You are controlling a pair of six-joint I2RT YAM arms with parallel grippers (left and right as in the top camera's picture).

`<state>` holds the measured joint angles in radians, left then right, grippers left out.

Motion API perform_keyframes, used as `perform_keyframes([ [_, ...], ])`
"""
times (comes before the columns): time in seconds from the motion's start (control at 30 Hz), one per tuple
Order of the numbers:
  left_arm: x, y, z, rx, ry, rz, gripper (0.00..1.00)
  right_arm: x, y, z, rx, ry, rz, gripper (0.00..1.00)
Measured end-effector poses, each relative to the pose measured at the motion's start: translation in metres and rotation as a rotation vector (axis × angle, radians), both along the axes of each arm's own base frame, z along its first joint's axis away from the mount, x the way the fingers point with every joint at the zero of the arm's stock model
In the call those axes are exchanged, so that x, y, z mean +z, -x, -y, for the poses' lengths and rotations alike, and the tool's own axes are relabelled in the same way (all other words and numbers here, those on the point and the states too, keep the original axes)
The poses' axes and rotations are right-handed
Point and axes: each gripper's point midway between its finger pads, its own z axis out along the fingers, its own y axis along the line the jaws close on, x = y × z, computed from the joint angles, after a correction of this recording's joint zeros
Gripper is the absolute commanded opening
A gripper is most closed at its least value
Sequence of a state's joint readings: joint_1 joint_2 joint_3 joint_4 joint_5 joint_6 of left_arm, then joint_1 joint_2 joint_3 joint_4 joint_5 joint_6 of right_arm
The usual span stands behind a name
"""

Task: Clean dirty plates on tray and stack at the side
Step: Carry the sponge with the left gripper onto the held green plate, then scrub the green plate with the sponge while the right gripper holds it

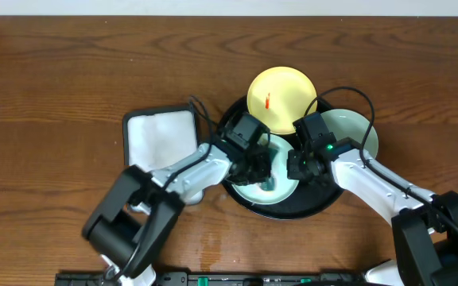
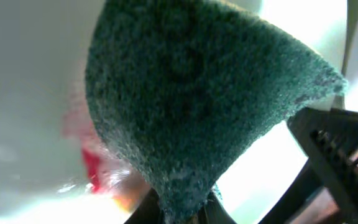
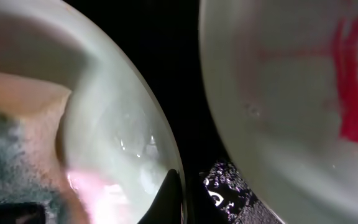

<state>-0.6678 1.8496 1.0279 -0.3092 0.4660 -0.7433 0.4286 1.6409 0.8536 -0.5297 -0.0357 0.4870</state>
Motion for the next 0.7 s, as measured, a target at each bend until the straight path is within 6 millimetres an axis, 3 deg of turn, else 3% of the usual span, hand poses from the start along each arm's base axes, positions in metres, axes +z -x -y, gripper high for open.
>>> perform_keyframes([
  [0.23, -0.004, 0.000, -0.013, 0.074, -0.039, -0.121, 0.08, 0.000, 0.001, 0.001, 0.000, 0.005, -0.005, 0.01],
  [0.4, -0.002, -0.002, -0.062, 0.179, -0.225, -0.210, 0.08, -0.001, 0.005, -0.003, 0.008, -0.004, -0.017, 0.01],
  [0.5, 0.000, -0.006, -0.079, 0.200, -0.310, -0.205, 0.07, 0.000, 0.005, -0.008, 0.016, -0.027, -0.020, 0.01],
  [0.7, 0.000, -0.017, -0.081, 0.177, -0.377, -0.121, 0.08, 0.000, 0.008, -0.013, 0.027, -0.043, -0.028, 0.01],
])
